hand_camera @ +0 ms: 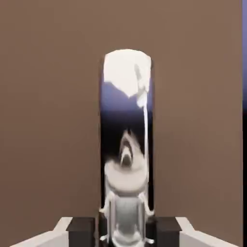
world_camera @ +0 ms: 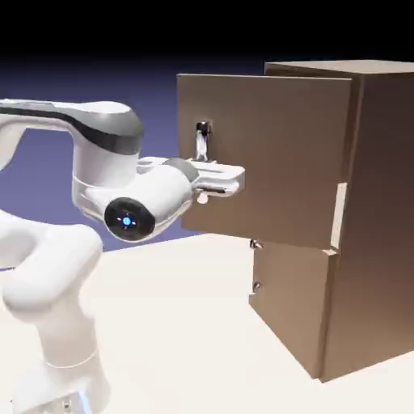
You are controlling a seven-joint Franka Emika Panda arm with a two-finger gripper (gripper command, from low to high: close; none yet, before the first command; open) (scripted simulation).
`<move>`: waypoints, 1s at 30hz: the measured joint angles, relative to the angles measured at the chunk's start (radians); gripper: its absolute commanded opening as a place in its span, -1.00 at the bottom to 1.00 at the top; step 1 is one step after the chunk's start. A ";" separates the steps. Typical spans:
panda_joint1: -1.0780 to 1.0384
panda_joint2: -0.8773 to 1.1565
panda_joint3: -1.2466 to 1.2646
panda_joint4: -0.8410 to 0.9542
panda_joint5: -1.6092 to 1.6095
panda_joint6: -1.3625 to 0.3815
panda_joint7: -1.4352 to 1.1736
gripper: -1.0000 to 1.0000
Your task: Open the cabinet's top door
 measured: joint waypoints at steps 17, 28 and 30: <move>0.449 -0.078 -0.500 0.122 -0.502 0.086 0.122 -1.00; 0.634 0.158 -0.778 0.447 -0.665 -0.342 0.042 -1.00; 0.706 0.181 -0.839 0.519 -0.698 -0.409 0.040 -1.00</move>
